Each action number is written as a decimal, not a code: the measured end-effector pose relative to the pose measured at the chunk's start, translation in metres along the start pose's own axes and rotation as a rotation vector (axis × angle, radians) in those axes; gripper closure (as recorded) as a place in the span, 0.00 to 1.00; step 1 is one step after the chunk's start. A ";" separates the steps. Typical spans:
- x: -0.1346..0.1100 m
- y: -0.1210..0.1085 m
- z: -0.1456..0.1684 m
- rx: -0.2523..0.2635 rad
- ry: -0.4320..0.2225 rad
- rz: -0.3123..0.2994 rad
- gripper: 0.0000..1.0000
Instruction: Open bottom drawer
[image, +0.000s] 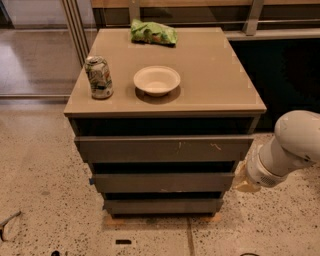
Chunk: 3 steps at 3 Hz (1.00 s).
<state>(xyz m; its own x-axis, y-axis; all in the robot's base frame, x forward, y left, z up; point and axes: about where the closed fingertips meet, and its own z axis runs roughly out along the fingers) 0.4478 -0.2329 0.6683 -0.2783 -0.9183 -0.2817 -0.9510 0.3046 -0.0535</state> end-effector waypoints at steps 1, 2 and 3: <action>0.033 0.014 0.073 -0.021 -0.040 -0.024 1.00; 0.056 0.017 0.140 -0.078 -0.101 -0.026 1.00; 0.072 0.025 0.209 -0.195 -0.142 -0.012 1.00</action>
Offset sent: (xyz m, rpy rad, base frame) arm -0.0299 -0.0034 -0.3383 0.3473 0.2770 0.0705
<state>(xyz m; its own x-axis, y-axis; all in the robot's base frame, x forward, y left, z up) 0.4325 -0.2384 0.4461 -0.2582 -0.8723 -0.4152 -0.9660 0.2267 0.1243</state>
